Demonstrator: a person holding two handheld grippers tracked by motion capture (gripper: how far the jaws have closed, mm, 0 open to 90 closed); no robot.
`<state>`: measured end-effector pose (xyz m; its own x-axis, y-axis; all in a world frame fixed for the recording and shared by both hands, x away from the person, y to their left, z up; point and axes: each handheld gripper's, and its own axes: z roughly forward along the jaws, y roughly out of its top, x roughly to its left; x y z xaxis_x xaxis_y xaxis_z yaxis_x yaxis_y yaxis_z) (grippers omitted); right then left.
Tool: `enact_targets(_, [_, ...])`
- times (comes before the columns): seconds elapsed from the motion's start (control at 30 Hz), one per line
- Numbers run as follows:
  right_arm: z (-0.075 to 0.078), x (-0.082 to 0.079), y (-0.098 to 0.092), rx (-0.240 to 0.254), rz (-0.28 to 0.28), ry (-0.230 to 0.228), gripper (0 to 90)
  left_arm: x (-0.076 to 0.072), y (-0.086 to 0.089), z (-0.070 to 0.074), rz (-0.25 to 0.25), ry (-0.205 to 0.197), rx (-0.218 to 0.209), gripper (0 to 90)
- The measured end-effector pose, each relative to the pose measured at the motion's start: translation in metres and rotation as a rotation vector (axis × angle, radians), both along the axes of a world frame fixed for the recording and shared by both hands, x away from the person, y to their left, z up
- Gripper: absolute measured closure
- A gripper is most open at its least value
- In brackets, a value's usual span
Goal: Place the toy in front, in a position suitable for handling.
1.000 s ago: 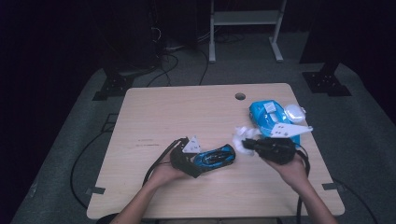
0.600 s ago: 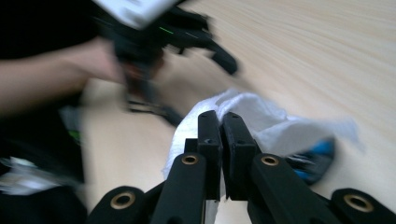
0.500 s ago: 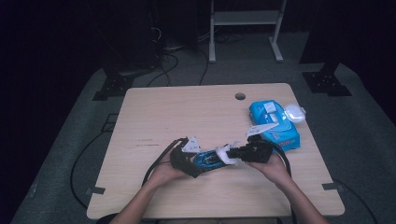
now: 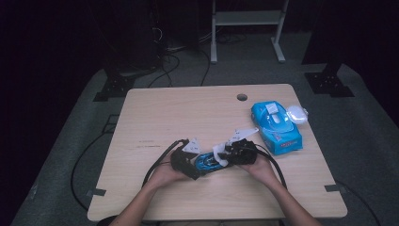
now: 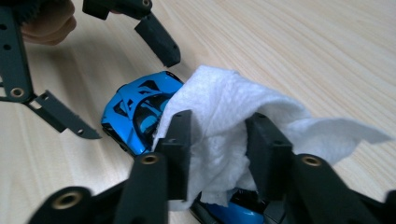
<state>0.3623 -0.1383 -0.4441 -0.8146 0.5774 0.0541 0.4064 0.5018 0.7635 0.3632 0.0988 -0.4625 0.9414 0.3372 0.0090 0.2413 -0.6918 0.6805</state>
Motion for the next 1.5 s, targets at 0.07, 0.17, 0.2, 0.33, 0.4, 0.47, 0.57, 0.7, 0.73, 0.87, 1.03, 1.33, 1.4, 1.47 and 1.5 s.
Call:
enact_targets(0.07, [-0.005, -0.002, 0.000, 0.009, -0.006, 0.000, 69.8, 0.000, -0.001, -0.002, 0.002, 0.000, 0.016, 14.8])
enact_targets(0.17, [-0.005, -0.002, -0.003, 0.013, -0.010, 0.000, 75.3, 0.002, 0.000, -0.005, 0.001, 0.016, 0.038, 18.2])
enact_targets(0.2, [-0.005, -0.002, -0.005, 0.009, -0.014, -0.005, 77.3, 0.002, 0.000, -0.005, -0.004, 0.016, 0.039, 22.7])
enact_targets(0.33, [-0.004, -0.005, -0.011, 0.005, -0.034, -0.015, 83.7, 0.003, 0.000, -0.006, -0.007, 0.020, 0.037, 23.0])
enact_targets(0.4, [-0.004, -0.009, -0.008, -0.009, -0.030, -0.031, 84.8, 0.003, 0.000, -0.006, -0.006, 0.021, 0.034, 23.0])
enact_targets(0.47, [-0.004, -0.014, 0.000, -0.004, -0.001, -0.033, 84.9, 0.003, 0.000, -0.006, -0.009, 0.018, 0.033, 22.9])
enact_targets(0.57, [-0.006, -0.023, 0.017, 0.019, 0.075, -0.008, 85.0, 0.003, 0.000, -0.007, -0.009, 0.015, 0.028, 22.9])
enact_targets(0.7, [-0.007, -0.028, 0.027, -0.043, 0.115, -0.030, 85.0, 0.003, 0.000, -0.007, -0.012, 0.013, 0.026, 22.9])
enact_targets(0.73, [-0.006, -0.027, 0.023, -0.048, 0.106, -0.031, 85.0, 0.003, 0.000, -0.007, -0.012, 0.012, 0.025, 22.9])
enact_targets(0.87, [-0.003, -0.023, -0.003, -0.091, 0.028, -0.053, 85.3, 0.002, 0.000, -0.007, -0.018, 0.004, 0.027, 23.2])
enact_targets(1.03, [-0.004, -0.021, -0.013, -0.107, -0.021, -0.070, 85.4, 0.002, 0.000, -0.007, -0.020, 0.001, 0.019, 25.9])
enact_targets(1.33, [-0.003, -0.025, 0.005, -0.085, 0.063, -0.045, 85.3, 0.003, 0.001, -0.007, -0.025, 0.010, 0.013, 26.0])
enact_targets(1.4, [-0.001, -0.020, -0.007, -0.096, 0.020, -0.039, 85.3, 0.003, 0.001, -0.007, -0.026, 0.011, 0.012, 26.1])
enact_targets(1.47, [-0.001, -0.018, -0.019, -0.116, -0.023, -0.054, 85.4, 0.004, 0.001, -0.007, -0.029, 0.009, 0.014, 26.1])
enact_targets(1.5, [-0.001, -0.017, -0.022, -0.106, -0.031, -0.043, 85.5, 0.004, 0.001, -0.007, -0.030, 0.008, 0.013, 26.1])
